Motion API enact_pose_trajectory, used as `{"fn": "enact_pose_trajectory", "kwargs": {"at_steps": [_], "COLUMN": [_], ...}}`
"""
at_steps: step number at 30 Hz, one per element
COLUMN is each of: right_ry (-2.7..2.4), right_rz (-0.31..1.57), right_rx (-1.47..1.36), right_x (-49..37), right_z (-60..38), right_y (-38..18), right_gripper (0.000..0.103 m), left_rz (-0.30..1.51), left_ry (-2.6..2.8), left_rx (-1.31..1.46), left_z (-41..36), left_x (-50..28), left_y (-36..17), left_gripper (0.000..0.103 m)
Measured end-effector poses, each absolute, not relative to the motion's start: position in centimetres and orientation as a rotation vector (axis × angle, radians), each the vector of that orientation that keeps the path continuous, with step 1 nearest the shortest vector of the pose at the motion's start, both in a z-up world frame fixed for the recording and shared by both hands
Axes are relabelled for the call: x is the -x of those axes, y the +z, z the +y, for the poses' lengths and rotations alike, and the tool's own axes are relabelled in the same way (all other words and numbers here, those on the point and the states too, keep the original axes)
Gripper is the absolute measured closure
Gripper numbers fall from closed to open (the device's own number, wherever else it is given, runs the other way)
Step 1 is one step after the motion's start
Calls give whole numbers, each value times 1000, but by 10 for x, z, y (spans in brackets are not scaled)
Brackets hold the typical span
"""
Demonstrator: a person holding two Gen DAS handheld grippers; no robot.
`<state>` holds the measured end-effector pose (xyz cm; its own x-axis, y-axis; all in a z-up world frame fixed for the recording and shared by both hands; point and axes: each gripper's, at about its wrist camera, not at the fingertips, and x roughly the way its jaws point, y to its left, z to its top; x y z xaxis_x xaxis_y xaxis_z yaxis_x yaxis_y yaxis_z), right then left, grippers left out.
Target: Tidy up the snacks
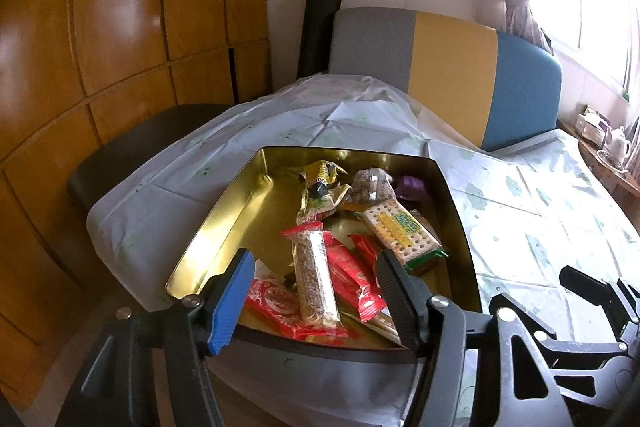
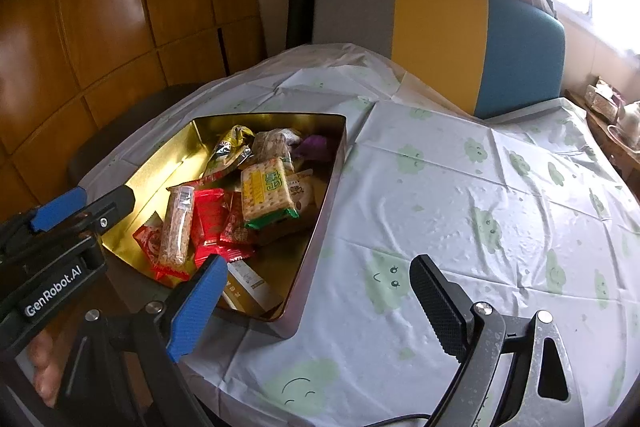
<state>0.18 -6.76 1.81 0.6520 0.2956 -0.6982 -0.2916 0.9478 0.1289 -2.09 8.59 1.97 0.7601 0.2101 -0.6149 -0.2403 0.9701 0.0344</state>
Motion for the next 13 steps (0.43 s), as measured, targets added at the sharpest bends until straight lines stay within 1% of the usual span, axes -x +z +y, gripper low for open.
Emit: {"fn": "enact_pose_trajectory", "kwargs": {"at_steps": [3,4,6,7,13], "right_ry": [334,334,335,336,339], "right_rz": [794,794,796,797,793], "right_rx": [-4,-5,-7,-7,-33], "right_x": [-2,-2,-2,-2,-4], "right_z": [-67,-67,-67,-67,-75], "right_y": [18,18,17,16,20], "right_gripper": [10,10,9,9,9], "left_rz": [668,669,673,671,648], "left_ry": [235,229,217,216,219], "left_rx": [48,52,58,62,44], "left_z": [85,85,85,85,85], "left_x": [21,20,19,19,19], "left_y": [19,18,17,16,21], "left_gripper": [40,42,55,56,57]}}
